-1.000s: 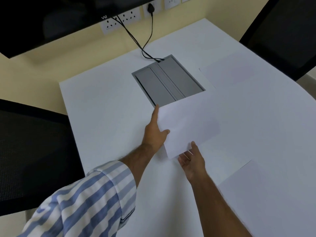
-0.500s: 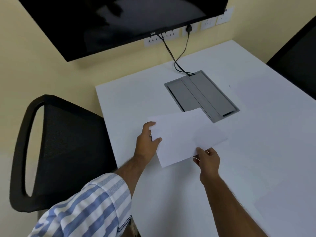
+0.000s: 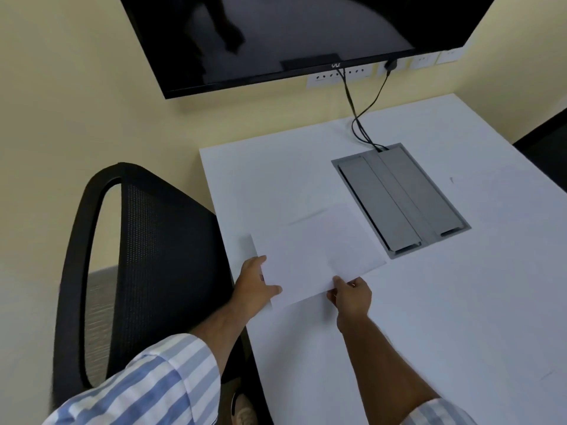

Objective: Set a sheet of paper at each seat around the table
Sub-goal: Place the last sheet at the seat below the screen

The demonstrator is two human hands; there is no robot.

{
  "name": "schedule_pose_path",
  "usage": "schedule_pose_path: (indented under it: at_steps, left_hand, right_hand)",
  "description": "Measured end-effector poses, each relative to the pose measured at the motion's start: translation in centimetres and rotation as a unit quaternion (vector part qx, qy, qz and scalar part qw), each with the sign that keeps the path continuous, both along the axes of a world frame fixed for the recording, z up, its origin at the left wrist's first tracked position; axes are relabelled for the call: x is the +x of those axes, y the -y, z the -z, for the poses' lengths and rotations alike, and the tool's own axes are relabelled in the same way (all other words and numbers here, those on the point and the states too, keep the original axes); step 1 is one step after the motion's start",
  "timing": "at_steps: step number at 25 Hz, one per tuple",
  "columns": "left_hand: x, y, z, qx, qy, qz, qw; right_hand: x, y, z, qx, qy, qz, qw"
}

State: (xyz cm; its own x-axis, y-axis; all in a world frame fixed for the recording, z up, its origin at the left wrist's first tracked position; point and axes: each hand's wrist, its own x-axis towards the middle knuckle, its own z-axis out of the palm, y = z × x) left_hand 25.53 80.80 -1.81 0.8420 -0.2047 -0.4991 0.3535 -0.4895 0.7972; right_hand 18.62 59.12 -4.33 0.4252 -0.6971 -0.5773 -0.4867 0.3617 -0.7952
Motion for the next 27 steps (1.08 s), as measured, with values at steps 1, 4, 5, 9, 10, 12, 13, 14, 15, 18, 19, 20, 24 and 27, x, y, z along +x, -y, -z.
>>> schedule_pose_path:
  at_steps: [1,4,5,9,10,12,13,14,15,18,19,20,24,27]
  left_hand:
    - [0.2,-0.4,0.6,0.018,-0.001,0.02,1.0]
    - [0.9,-1.2,2.3,0.055,-0.001,0.052,0.997]
    - [1.1,-1.3,2.7,0.065,-0.001,0.06,0.996]
    - [1.6,-1.5,3.6,0.137,0.026,0.115,0.983]
    - [1.6,-1.6,3.7,0.162,0.046,0.131,0.977]
    - [1.8,-1.9,3.6,0.22,0.084,0.15,0.96]
    - [2.0,-2.1,3.5,0.245,0.101,0.153,0.952]
    - [2.2,-2.2,3.4,0.263,0.12,0.156,0.944]
    - [2.5,-2.3,3.5,0.273,0.138,0.164,0.938]
    - [3.1,-2.7,4.1,0.266,0.167,0.228,0.921]
    - [3.1,-2.7,4.3,0.262,0.167,0.257,0.915]
    - [2.9,-2.7,4.5,0.264,0.168,0.28,0.907]
    - [2.2,-2.4,5.0,0.298,0.169,0.299,0.891]
    - [2.4,-2.1,5.0,0.317,0.171,0.302,0.883]
  right_hand:
    - [0.5,-0.3,0.5,-0.001,-0.012,-0.001,1.0]
    - [1.7,-1.2,1.8,-0.009,-0.037,0.0,0.999]
    - [2.0,-1.4,2.1,-0.009,-0.041,0.004,0.999]
    - [2.3,-1.7,3.1,-0.012,-0.072,0.008,0.997]
    - [2.1,-1.7,3.1,-0.018,-0.087,0.001,0.996]
    - [1.4,-1.5,2.9,-0.067,-0.143,-0.028,0.987]
    - [0.9,-1.3,2.7,-0.111,-0.174,-0.047,0.977]
    - [0.4,-1.2,2.6,-0.16,-0.192,-0.062,0.966]
    - [0.0,-1.2,2.5,-0.213,-0.198,-0.08,0.953]
    - [-0.5,-0.7,2.5,-0.372,-0.213,-0.207,0.879]
    - [-0.4,-0.5,2.7,-0.391,-0.219,-0.259,0.856]
    - [-0.4,-0.3,2.8,-0.393,-0.225,-0.301,0.839]
    - [-0.5,0.2,3.5,-0.391,-0.251,-0.377,0.801]
    - [-0.5,0.3,3.4,-0.399,-0.256,-0.387,0.791]
